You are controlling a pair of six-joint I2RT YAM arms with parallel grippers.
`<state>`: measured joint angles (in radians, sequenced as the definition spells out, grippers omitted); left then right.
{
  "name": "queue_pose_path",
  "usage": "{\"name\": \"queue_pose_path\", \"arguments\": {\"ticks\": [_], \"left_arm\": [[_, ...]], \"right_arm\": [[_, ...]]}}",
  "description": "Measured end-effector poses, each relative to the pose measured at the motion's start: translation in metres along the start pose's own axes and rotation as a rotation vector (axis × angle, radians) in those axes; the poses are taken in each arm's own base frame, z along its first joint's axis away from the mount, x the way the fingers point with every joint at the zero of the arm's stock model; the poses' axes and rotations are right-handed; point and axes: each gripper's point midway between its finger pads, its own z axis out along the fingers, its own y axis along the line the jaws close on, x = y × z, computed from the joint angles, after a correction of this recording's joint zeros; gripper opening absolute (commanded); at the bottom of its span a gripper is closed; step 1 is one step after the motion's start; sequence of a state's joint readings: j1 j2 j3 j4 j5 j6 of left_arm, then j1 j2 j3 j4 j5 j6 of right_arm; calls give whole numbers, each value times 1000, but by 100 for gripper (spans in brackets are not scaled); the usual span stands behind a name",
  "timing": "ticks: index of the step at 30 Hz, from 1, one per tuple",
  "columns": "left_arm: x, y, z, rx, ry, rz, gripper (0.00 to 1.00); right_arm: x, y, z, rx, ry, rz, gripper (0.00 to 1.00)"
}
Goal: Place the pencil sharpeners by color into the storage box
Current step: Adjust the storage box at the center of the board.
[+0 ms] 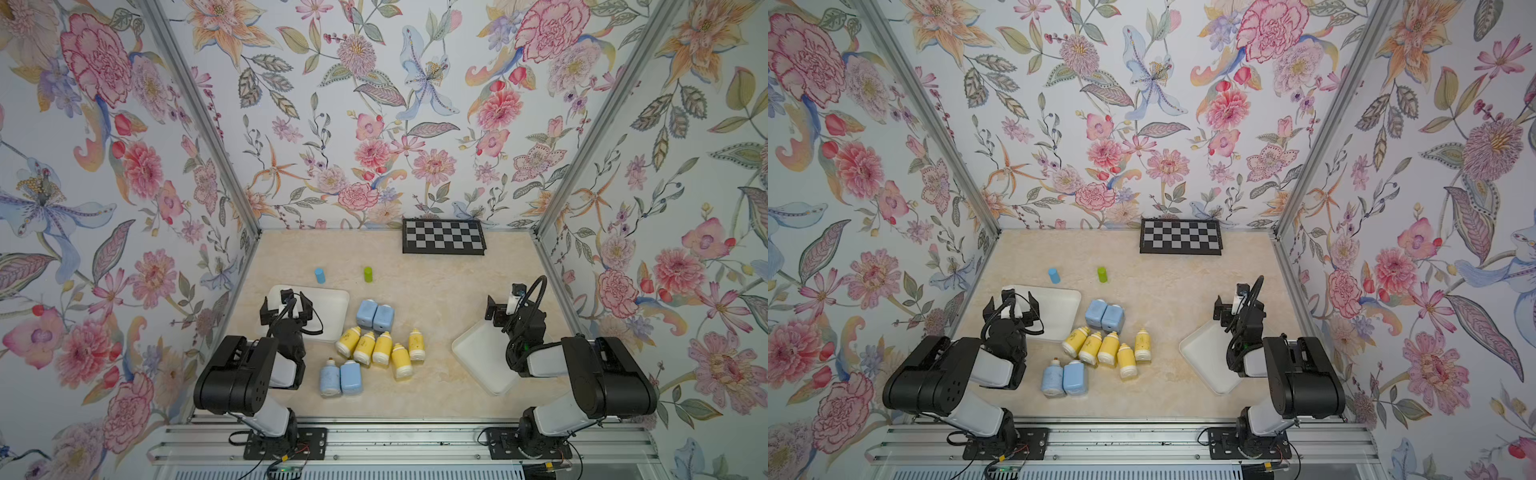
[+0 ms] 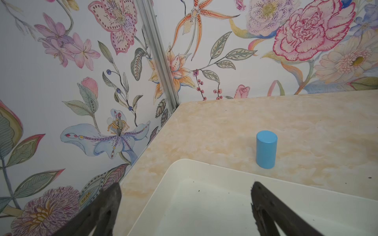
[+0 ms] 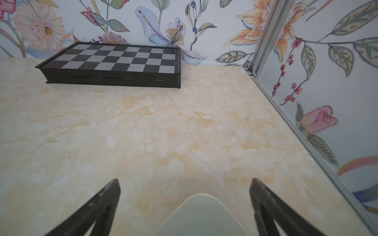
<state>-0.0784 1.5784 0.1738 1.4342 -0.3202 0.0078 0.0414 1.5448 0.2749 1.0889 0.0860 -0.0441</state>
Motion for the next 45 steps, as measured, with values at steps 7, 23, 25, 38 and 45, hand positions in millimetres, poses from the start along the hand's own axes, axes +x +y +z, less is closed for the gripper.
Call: {"name": "queue_pose_path", "arguments": {"ticks": [7,23,25,38,45], "left_arm": [[0,0,0,2,1,0,99],[0,0,0,2,1,0,99],[0,0,0,2,1,0,99],[-29,6,-7,-10,-65,-26,100],[-83,18,4,-45,-42,-133,100]], "right_arm": [[0,0,0,0,0,0,100],[0,0,0,0,0,0,100],[0,-1,0,1,0,2,100],[-42,-3,18,11,85,-11,100],[-113,-29,15,76,207,157,100]]}}
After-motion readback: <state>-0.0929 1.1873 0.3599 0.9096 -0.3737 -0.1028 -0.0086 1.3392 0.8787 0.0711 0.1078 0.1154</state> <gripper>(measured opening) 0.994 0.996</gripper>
